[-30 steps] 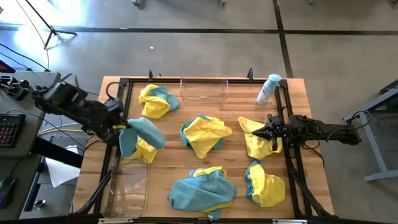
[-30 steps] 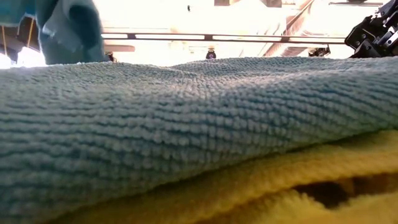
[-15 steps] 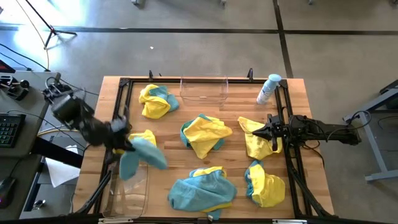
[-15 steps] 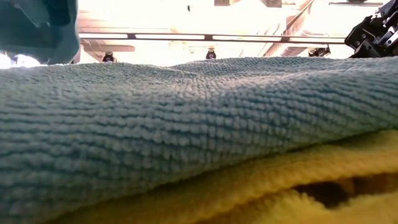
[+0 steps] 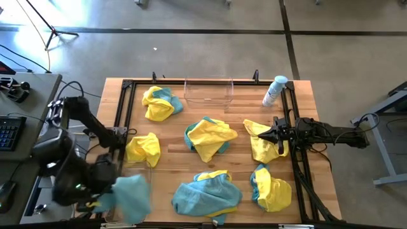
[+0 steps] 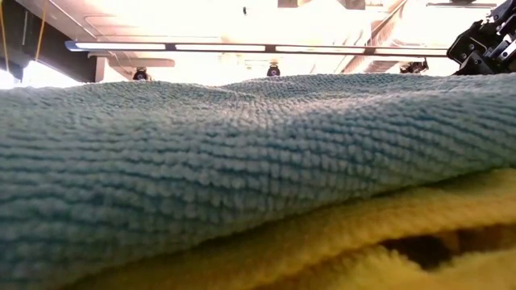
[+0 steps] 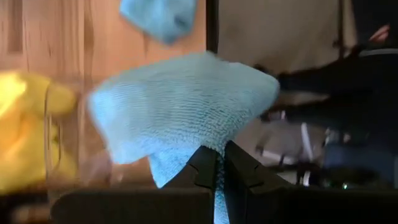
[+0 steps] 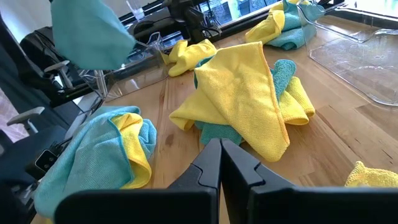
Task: Sort microfiber towel by color & place in baskets
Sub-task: Put the blue microfiber towel into the bottom transparent bin
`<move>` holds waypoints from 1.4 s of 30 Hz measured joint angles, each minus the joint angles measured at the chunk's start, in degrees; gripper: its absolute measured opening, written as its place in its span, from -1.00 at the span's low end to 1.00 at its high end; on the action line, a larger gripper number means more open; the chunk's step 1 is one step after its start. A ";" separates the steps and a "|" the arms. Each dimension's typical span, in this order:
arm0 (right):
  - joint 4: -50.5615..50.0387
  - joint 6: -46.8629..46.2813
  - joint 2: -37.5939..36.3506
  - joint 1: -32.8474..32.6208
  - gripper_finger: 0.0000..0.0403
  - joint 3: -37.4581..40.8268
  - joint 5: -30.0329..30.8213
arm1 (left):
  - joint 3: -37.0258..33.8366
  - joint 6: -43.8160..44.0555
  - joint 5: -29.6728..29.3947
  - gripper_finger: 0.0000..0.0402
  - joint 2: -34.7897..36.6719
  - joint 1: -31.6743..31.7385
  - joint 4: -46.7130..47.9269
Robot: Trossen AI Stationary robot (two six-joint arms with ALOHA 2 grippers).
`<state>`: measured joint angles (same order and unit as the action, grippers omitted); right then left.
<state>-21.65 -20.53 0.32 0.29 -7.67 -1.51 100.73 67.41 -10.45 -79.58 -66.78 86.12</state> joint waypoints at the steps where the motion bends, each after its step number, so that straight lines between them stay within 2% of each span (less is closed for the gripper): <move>1: 0.00 -0.01 -0.01 0.01 -1.00 0.00 -0.01 | 1.10 1.90 -0.01 -1.00 -0.67 -1.65 1.91; 4: 0.00 -0.01 0.00 0.01 -1.00 0.01 -0.01 | 2.40 6.14 -0.45 -1.00 -1.53 -5.49 3.85; 7: 0.00 -0.01 0.00 0.00 -1.00 -0.01 -0.01 | 2.45 7.22 -4.38 -1.00 -2.03 -7.08 3.95; 11: 0.00 -0.01 0.00 0.01 -1.00 0.01 0.00 | 1.19 4.17 -8.23 -1.00 -3.76 -5.81 3.90; 18: 0.00 -0.01 0.00 0.01 -1.00 0.01 -0.01 | -4.54 -0.85 -7.96 -1.00 -8.22 -2.41 2.93; 23: 0.00 -0.01 0.00 -0.02 -1.00 0.01 -0.01 | -10.87 -2.12 -7.81 -1.00 -9.85 -2.19 -1.80; 32: 0.00 -0.01 0.00 0.00 -1.00 -0.01 0.00 | -27.77 -0.17 -7.50 -1.00 -7.34 -2.23 -18.12; 39: 0.00 -0.01 0.00 -0.01 -1.00 0.00 -0.01 | -37.39 1.52 -6.04 -1.00 -7.31 -2.23 -24.06; 42: 0.00 -0.01 0.00 0.01 -1.00 0.01 -0.01 | -41.38 1.65 -6.03 -1.00 -7.31 -2.20 -29.33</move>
<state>-21.65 -20.53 0.31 0.30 -7.66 -1.52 59.35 69.06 -16.49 -86.89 -68.99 56.79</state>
